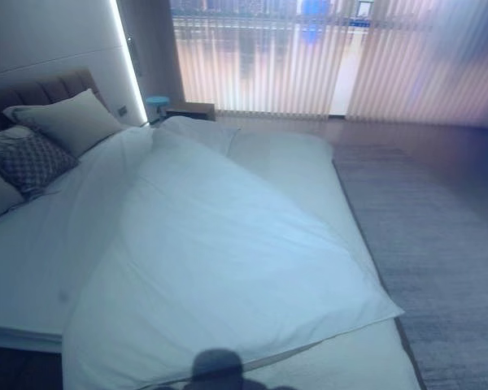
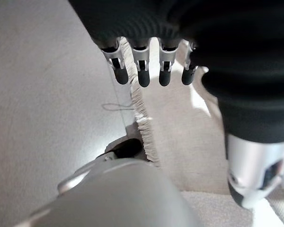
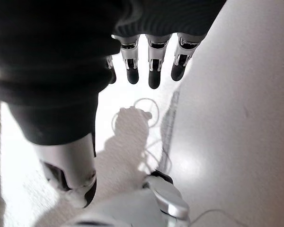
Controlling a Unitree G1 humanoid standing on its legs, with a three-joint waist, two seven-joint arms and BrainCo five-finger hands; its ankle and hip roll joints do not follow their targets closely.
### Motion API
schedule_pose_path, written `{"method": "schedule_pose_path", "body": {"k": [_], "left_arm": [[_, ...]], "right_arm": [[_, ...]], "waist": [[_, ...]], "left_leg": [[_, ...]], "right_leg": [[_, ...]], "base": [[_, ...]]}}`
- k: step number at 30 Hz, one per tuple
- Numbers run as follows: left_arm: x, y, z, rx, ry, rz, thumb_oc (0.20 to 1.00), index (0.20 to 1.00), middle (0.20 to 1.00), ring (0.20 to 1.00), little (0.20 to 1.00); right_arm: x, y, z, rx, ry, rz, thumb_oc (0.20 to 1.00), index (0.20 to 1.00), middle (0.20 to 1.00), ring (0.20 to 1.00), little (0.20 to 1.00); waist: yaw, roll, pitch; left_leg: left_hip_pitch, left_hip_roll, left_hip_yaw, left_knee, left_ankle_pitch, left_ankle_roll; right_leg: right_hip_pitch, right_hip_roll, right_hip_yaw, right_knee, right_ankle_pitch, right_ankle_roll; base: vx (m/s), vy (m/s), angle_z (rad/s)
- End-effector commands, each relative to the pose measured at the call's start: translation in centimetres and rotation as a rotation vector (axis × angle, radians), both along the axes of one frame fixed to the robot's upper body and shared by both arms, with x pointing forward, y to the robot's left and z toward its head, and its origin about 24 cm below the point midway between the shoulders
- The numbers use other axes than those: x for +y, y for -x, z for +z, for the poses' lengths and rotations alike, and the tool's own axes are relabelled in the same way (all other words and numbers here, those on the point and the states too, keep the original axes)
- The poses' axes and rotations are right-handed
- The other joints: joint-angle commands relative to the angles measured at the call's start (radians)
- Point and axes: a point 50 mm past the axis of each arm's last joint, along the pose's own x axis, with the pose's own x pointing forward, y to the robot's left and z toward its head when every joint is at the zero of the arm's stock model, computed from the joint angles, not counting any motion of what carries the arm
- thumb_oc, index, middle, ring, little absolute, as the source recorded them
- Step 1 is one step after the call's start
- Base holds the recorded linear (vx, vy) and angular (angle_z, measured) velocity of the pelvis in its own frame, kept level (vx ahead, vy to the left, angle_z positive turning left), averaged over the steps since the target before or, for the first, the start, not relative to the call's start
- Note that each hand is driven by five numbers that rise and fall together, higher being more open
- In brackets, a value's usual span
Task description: Make the bed
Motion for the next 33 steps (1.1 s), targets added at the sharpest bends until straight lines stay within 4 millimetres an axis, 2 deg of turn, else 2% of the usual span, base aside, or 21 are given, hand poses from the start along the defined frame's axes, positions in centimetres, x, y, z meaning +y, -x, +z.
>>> {"method": "schedule_pose_path", "body": {"k": [1, 13, 16, 23, 28, 29, 31, 33], "left_arm": [[0.0, -1.5, 0.4, -0.047, -0.004, -0.025, 1.000, 1.000, 1.000, 1.000, 1.000], [-0.1, -0.9, 0.2, -0.046, 0.025, 0.090, 1.000, 1.000, 1.000, 1.000, 1.000], [-0.1, -0.1, 0.0, -0.037, 0.063, 0.188, 1.000, 1.000, 1.000, 1.000, 1.000], [0.1, 0.4, -0.1, -0.024, 0.069, 0.238, 1.000, 1.000, 1.000, 1.000, 1.000], [0.1, 0.1, -0.1, -0.041, 0.075, 0.267, 1.000, 1.000, 1.000, 1.000, 1.000], [0.0, -0.1, 0.0, -0.049, 0.074, 0.272, 1.000, 1.000, 1.000, 1.000, 1.000], [0.0, -0.3, 0.0, -0.055, 0.073, 0.274, 1.000, 1.000, 1.000, 1.000, 1.000], [-0.2, -1.1, 0.2, -0.083, 0.075, 0.277, 1.000, 1.000, 1.000, 1.000, 1.000]], "right_arm": [[-0.2, -2.3, 0.5, -0.048, 0.009, 0.016, 1.000, 1.000, 1.000, 1.000, 1.000], [0.2, -2.3, 0.4, -0.075, -0.017, -0.054, 1.000, 1.000, 1.000, 1.000, 1.000], [0.2, -2.9, 0.6, -0.131, -0.052, -0.162, 1.000, 1.000, 1.000, 1.000, 1.000], [0.3, -4.0, 0.9, -0.216, -0.105, -0.304, 1.000, 1.000, 1.000, 1.000, 1.000], [0.4, -5.4, 1.3, -0.320, -0.176, -0.493, 1.000, 1.000, 1.000, 1.000, 1.000], [0.4, -6.8, 1.9, -0.401, -0.213, -0.581, 1.000, 1.000, 1.000, 1.000, 1.000], [0.4, -7.4, 2.2, -0.429, -0.228, -0.613, 1.000, 1.000, 1.000, 1.000, 1.000], [0.1, -10.3, 3.7, -0.573, -0.300, -0.745, 1.000, 1.000, 1.000, 1.000, 1.000]], "waist": [[-0.016, -0.025, -0.001], [-0.011, -0.029, -0.009], [-0.010, -0.027, -0.010], [-0.012, -0.021, -0.009], [-0.012, -0.016, -0.004], [-0.012, -0.013, 0.001], [-0.011, -0.012, 0.005], [-0.009, -0.007, 0.026]], "left_leg": [[0.003, -0.047, 0.025, 0.004, -0.011, -0.032], [0.026, -0.048, 0.024, 0.004, -0.028, -0.029], [0.029, -0.047, 0.027, 0.004, -0.031, -0.031], [0.029, -0.044, 0.027, 0.004, -0.032, -0.034], [0.027, -0.042, 0.023, 0.004, -0.033, -0.038], [0.026, -0.042, 0.021, 0.004, -0.033, -0.039], [0.023, -0.041, 0.021, 0.004, -0.032, -0.040], [0.004, -0.041, 0.018, 0.004, -0.026, -0.041]], "right_leg": [[0.080, -0.030, 0.034, -0.076, 0.102, 0.069], [0.105, -0.028, 0.032, -0.086, 0.092, 0.072], [0.107, -0.028, 0.031, -0.088, 0.089, 0.074], [0.110, -0.026, 0.026, -0.088, 0.084, 0.074], [0.110, -0.026, 0.017, -0.088, 0.081, 0.073], [0.108, -0.026, 0.015, -0.088, 0.080, 0.073], [0.105, -0.026, 0.013, -0.088, 0.081, 0.073], [0.088, -0.027, 0.011, -0.087, 0.085, 0.073]], "base": [[0.04, 0.013, 0.01], [0.03, -0.005, 0.00], [0.03, -0.007, -0.01], [0.02, -0.003, 0.00], [0.01, -0.003, 0.00], [0.00, 0.000, 0.00], [0.00, 0.000, 0.00], [-0.03, -0.002, 0.00]]}}
